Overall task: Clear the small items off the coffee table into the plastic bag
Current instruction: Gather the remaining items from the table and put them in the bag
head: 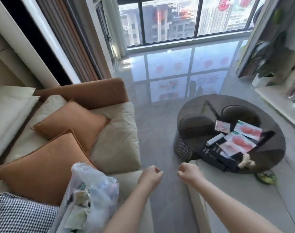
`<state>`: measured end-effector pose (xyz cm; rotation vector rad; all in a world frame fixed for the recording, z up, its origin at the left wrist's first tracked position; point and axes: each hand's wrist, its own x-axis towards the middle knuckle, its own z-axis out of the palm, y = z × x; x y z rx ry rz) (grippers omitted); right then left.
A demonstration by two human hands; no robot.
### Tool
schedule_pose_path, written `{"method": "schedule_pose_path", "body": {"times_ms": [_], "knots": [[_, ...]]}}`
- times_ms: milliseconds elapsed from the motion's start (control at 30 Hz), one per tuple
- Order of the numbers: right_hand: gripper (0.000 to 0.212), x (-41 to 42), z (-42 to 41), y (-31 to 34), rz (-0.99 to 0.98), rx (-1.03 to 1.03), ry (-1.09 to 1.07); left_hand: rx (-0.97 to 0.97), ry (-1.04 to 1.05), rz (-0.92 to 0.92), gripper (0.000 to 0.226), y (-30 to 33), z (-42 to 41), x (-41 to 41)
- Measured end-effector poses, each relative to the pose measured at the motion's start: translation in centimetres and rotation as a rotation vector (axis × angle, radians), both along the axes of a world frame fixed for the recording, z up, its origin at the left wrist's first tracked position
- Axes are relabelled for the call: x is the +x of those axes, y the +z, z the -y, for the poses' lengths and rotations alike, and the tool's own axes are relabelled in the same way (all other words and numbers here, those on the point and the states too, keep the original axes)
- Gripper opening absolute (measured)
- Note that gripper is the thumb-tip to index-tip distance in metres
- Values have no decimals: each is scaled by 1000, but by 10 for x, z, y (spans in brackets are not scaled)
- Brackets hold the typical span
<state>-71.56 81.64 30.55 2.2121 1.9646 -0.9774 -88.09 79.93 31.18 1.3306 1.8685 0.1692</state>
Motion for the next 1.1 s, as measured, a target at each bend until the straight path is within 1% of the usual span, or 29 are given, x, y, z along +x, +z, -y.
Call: {"method": "schedule_pose_path", "body": {"times_ms": [233, 333, 433, 567, 733, 933, 1100], "knots": [[15, 125, -26, -9, -38, -5, -128, -7, -149, -54, 32, -5, -44, 122], [23, 174, -33, -17, -57, -8, -206, -21, -221, -67, 30, -9, -61, 171], [23, 220, -34, -26, -82, -35, -300, -44, -291, -70, 29, -13, -74, 216], [22, 273, -30, -35, -145, -74, -483, -74, -407, -75, 27, -21, -89, 270], [21, 322, -27, -50, -145, -88, -651, -109, -570, -91, 12, -37, -110, 323], [22, 358, -37, -81, -135, -128, -854, -151, -712, -80, 10, -78, -148, 371], [23, 383, -58, -125, -180, -153, -1031, -149, -789, -83, 11, -133, -191, 407]]}}
